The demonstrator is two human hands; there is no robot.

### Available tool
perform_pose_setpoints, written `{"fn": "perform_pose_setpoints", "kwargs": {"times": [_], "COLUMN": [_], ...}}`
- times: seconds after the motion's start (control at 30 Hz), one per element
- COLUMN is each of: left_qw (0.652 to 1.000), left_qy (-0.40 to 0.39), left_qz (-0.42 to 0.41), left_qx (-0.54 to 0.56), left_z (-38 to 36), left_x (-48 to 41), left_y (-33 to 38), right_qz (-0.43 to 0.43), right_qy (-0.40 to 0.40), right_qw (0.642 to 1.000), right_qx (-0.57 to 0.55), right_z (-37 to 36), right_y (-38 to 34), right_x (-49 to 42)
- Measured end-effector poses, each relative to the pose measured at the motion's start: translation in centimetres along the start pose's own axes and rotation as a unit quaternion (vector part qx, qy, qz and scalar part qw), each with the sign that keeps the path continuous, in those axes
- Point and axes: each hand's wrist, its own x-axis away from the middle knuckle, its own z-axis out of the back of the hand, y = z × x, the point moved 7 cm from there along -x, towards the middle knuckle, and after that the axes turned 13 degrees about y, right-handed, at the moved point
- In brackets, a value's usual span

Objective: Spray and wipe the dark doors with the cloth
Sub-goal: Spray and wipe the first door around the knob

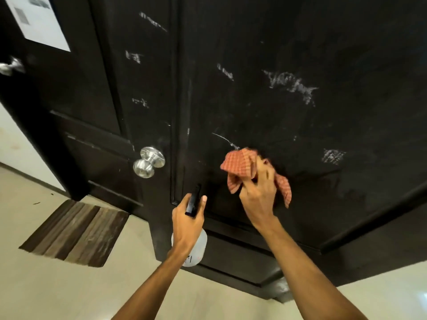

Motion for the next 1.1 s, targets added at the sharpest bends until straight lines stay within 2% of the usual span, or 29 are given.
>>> {"fn": "perform_pose_setpoints", "kwargs": {"times": [0.1, 0.13, 0.17, 0.3, 0.33, 0.4, 0.47, 0.5, 0.53, 0.63, 0.67, 0.77, 0.83, 0.9, 1.0, 1.03, 1.1], "left_qw": [1.000, 1.000, 0.999, 0.999, 0.998, 0.998, 0.998, 0.998, 0.999, 0.999, 0.999, 0.999, 0.999, 0.999, 0.999, 0.999, 0.999], "left_qy": [0.003, 0.006, 0.013, 0.040, 0.048, 0.058, 0.050, 0.045, 0.039, 0.033, 0.030, 0.025, 0.019, 0.014, 0.009, 0.011, 0.012], "left_qz": [-0.018, -0.026, -0.032, -0.033, -0.029, -0.028, -0.031, -0.031, -0.030, -0.030, -0.026, -0.020, -0.013, -0.014, -0.026, -0.026, -0.029], "left_qx": [0.001, -0.001, -0.001, 0.008, 0.012, 0.016, 0.018, 0.020, 0.022, 0.024, 0.019, 0.015, 0.024, 0.029, 0.037, 0.036, 0.039], "left_z": [2.0, 2.5, 3.4, 6.6, 7.3, 8.5, 9.0, 9.1, 9.1, 9.8, 10.1, 11.0, 11.2, 11.0, 10.9, 11.0, 11.1], "left_x": [-1.4, -2.0, -2.7, -4.5, -4.6, -4.7, -4.8, -5.1, -5.6, -6.5, -6.3, -5.2, -5.2, -6.0, -6.7, -6.8, -6.7], "left_y": [0.2, 0.6, 0.9, 0.8, 0.3, -0.2, -0.2, 0.1, 0.2, 0.5, 0.1, -1.0, -1.0, -0.2, 0.9, 0.9, 1.0], "right_qz": [0.121, 0.127, 0.127, 0.071, 0.069, 0.128, 0.224, 0.237, 0.216, 0.111, 0.103, 0.186, 0.179, 0.133, 0.069, 0.065, 0.124], "right_qy": [-0.192, -0.240, -0.241, -0.111, -0.100, -0.141, -0.235, -0.261, -0.268, -0.219, -0.214, -0.277, -0.318, -0.279, -0.142, -0.121, -0.157], "right_qw": [0.973, 0.961, 0.961, 0.991, 0.993, 0.982, 0.946, 0.936, 0.939, 0.969, 0.971, 0.943, 0.931, 0.951, 0.987, 0.990, 0.980], "right_qx": [-0.036, -0.047, -0.054, -0.019, -0.015, -0.010, -0.014, -0.017, -0.022, -0.001, 0.004, -0.009, -0.028, -0.026, -0.011, -0.008, 0.000], "right_z": [-4.3, -5.2, -5.9, -7.2, -7.8, -9.3, -10.3, -10.8, -11.3, -12.3, -12.4, -12.6, -12.9, -13.3, -12.0, -11.7, -12.0], "right_y": [-2.9, -3.2, -3.9, -7.2, -8.2, -10.5, -12.6, -13.2, -13.4, -13.5, -13.7, -15.2, -15.2, -15.0, -14.0, -14.0, -14.6], "right_x": [6.0, 6.7, 5.8, -1.2, -1.5, 1.3, 5.4, 5.9, 5.3, 1.7, 1.6, 5.5, 6.2, 2.8, -3.8, -4.4, -2.0]}}
